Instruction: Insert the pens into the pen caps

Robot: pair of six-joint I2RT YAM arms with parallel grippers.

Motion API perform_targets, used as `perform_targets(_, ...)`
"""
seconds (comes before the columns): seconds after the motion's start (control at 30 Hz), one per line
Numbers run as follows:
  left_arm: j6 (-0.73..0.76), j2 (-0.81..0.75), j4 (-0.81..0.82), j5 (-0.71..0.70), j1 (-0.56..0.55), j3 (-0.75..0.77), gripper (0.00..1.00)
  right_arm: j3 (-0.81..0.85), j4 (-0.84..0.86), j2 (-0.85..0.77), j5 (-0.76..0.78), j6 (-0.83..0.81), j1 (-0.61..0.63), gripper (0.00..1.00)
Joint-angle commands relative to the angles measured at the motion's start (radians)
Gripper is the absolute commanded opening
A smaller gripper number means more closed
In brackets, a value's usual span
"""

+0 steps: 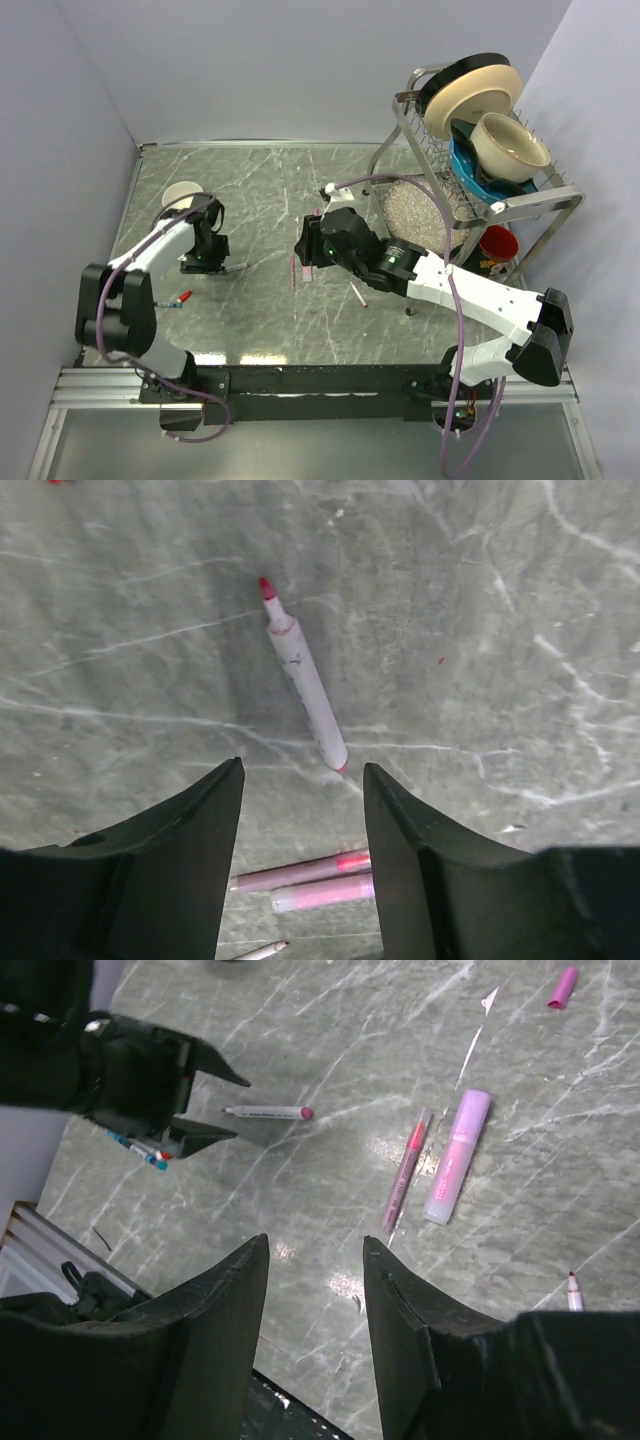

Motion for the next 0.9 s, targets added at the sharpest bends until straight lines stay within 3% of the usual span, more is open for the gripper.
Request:
perform_targets(0.0, 0.022, 0.087, 0.003, 0.043, 0.005, 0.076, 0.57, 0.017, 0.018, -0.021, 0.045, -0.031, 0.009, 0.5)
perform_targets(0.47, 0.03, 0.225, 0.072, 0.043, 0.005, 0.027, 0.48, 0.033, -0.001, -0.03, 0.066, -0.045, 0.015, 0.5)
perform_targets(0.57, 0.028, 0.219, 0.109, 0.06, 0.005, -0.022, 0.38, 0.04, -0.004, -0.03, 0.063, -0.043, 0.017, 0.5)
perform_targets(0.67, 0.045, 0.211, 0.149, 0.069, 0.005, -0.062, 0.21, 0.053, -0.011, -0.03, 0.063, -0.04, 0.024, 0.5)
perform_targets(0.73, 0.062, 0.202, 0.169, 0.08, 0.005, -0.083, 0.04, 0.059, -0.02, -0.03, 0.063, -0.036, 0.026, 0.5)
perform_targets(0.87, 0.125, 0.161, 0.169, 0.08, 0.004, -0.117, 0.01, 0.059, -0.027, -0.039, 0.045, -0.011, 0.027, 0.5)
